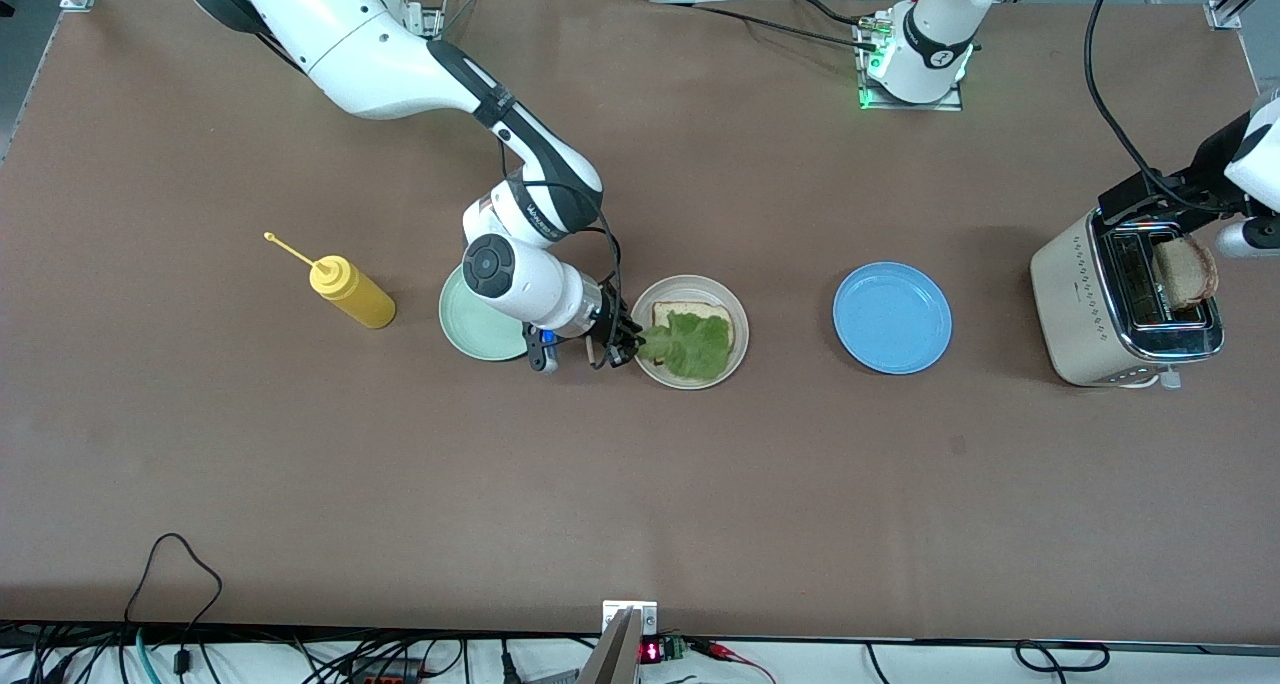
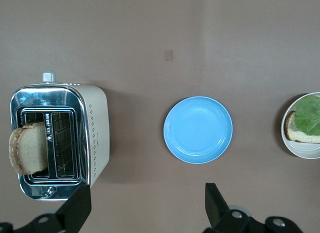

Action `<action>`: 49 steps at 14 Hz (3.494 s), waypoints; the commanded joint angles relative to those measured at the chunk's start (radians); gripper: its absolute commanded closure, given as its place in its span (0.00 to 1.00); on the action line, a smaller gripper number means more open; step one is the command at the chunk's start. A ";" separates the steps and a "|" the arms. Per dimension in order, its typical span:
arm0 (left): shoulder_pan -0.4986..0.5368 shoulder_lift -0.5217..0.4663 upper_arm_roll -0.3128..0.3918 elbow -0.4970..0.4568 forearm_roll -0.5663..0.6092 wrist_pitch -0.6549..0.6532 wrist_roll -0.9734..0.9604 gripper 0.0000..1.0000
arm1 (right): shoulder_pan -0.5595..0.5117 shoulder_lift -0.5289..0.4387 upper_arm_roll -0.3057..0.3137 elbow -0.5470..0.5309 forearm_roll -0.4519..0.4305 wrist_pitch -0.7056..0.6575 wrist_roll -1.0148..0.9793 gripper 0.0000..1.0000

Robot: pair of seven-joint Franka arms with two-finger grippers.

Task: Make sandwich in beige plate with both arms
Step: 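Open the right gripper to release the lettuce onto the toast, then draw the right gripper back while the left gripper grasps the toaster toast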

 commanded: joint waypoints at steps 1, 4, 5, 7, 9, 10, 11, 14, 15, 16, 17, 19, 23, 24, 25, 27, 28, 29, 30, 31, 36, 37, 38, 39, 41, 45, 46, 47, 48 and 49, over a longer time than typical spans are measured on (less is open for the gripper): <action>0.004 0.007 0.003 0.013 -0.011 0.001 0.016 0.00 | 0.017 0.016 -0.010 0.029 0.002 0.006 0.011 0.00; 0.004 0.007 0.003 0.013 -0.013 0.001 0.014 0.00 | 0.008 0.010 -0.010 0.029 -0.004 -0.003 -0.004 0.00; 0.004 0.010 0.003 0.013 -0.011 0.001 0.014 0.00 | -0.002 0.001 -0.013 0.029 -0.021 -0.005 -0.011 0.00; 0.004 0.027 0.003 0.016 -0.025 0.001 0.014 0.00 | -0.028 -0.034 -0.016 0.027 -0.031 -0.076 -0.032 0.00; 0.017 0.046 0.004 0.037 -0.036 -0.005 0.016 0.00 | -0.069 -0.091 -0.016 0.024 -0.023 -0.188 -0.104 0.00; 0.018 0.063 0.004 0.050 -0.036 -0.008 0.016 0.00 | -0.087 -0.120 -0.018 0.024 -0.020 -0.236 -0.145 0.00; 0.018 0.068 0.004 0.051 -0.034 -0.010 0.014 0.00 | -0.106 -0.143 -0.018 0.022 -0.018 -0.268 -0.178 0.00; 0.012 0.120 -0.006 0.053 -0.023 -0.023 0.014 0.00 | -0.176 -0.234 -0.018 0.015 -0.018 -0.388 -0.303 0.00; 0.020 0.125 0.000 0.054 -0.022 -0.027 0.013 0.00 | -0.205 -0.266 -0.018 0.013 -0.018 -0.434 -0.361 0.00; 0.027 0.134 0.007 0.054 -0.016 -0.024 0.013 0.00 | -0.239 -0.301 -0.018 0.007 -0.018 -0.486 -0.429 0.00; 0.067 0.154 0.015 0.057 -0.010 -0.022 0.017 0.00 | -0.271 -0.341 -0.019 0.002 -0.018 -0.544 -0.502 0.00; 0.147 0.189 0.013 0.060 -0.023 -0.020 0.037 0.00 | -0.331 -0.419 -0.031 -0.013 -0.018 -0.629 -0.622 0.00; 0.219 0.263 0.015 0.095 -0.014 -0.013 0.157 0.00 | -0.425 -0.550 -0.067 -0.021 -0.038 -0.839 -1.010 0.00; 0.262 0.310 0.015 0.137 -0.013 -0.014 0.189 0.00 | -0.428 -0.577 -0.105 -0.021 -0.050 -0.879 -1.119 0.00; 0.294 0.348 0.015 0.160 -0.011 -0.016 0.227 0.00 | -0.428 -0.599 -0.134 -0.021 -0.073 -0.908 -1.212 0.00; 0.330 0.405 0.017 0.169 -0.010 -0.014 0.306 0.00 | -0.425 -0.645 -0.182 -0.021 -0.139 -0.965 -1.403 0.00; 0.346 0.428 0.018 0.171 -0.002 -0.013 0.326 0.00 | -0.423 -0.669 -0.205 -0.021 -0.181 -0.982 -1.490 0.00; 0.369 0.436 0.017 0.172 0.024 -0.013 0.358 0.00 | -0.422 -0.697 -0.229 -0.024 -0.213 -0.985 -1.568 0.00; 0.371 0.438 0.017 0.172 0.044 -0.010 0.384 0.00 | -0.414 -0.716 -0.266 -0.025 -0.224 -0.988 -1.639 0.00; 0.373 0.441 0.017 0.172 0.055 -0.005 0.408 0.00 | -0.385 -0.728 -0.322 -0.025 -0.224 -1.002 -1.708 0.00; 0.411 0.458 0.017 0.162 0.050 -0.007 0.453 0.00 | -0.310 -0.727 -0.421 -0.021 -0.248 -1.013 -1.879 0.00; 0.425 0.467 0.015 0.159 0.044 -0.010 0.464 0.00 | -0.310 -0.723 -0.421 -0.022 -0.253 -1.022 -1.868 0.00; 0.426 0.474 0.015 0.159 0.043 -0.013 0.478 0.00 | -0.311 -0.717 -0.421 -0.024 -0.252 -1.037 -1.852 0.00; 0.426 0.478 0.015 0.157 0.043 -0.013 0.484 0.00 | -0.313 -0.704 -0.423 -0.018 -0.250 -1.025 -1.847 0.00; 0.426 0.491 0.014 0.157 0.041 -0.014 0.484 0.03 | -0.308 -0.688 -0.421 -0.016 -0.253 -1.028 -1.850 0.00; 0.425 0.498 0.007 0.157 0.039 -0.028 0.481 0.26 | -0.308 -0.677 -0.423 -0.013 -0.242 -1.056 -1.862 0.00; 0.425 0.498 0.006 0.157 0.038 -0.045 0.481 0.42 | -0.304 -0.677 -0.420 -0.010 -0.245 -1.050 -1.862 0.00; 0.426 0.498 0.006 0.159 0.029 -0.050 0.482 0.53 | -0.302 -0.676 -0.420 -0.007 -0.244 -1.046 -1.862 0.00; 0.426 0.498 0.006 0.157 0.017 -0.051 0.482 0.65 | -0.302 -0.673 -0.418 -0.008 -0.241 -1.037 -1.862 0.00; 0.426 0.498 0.006 0.157 0.016 -0.059 0.482 0.74 | -0.302 -0.671 -0.418 -0.007 -0.245 -1.014 -1.862 0.00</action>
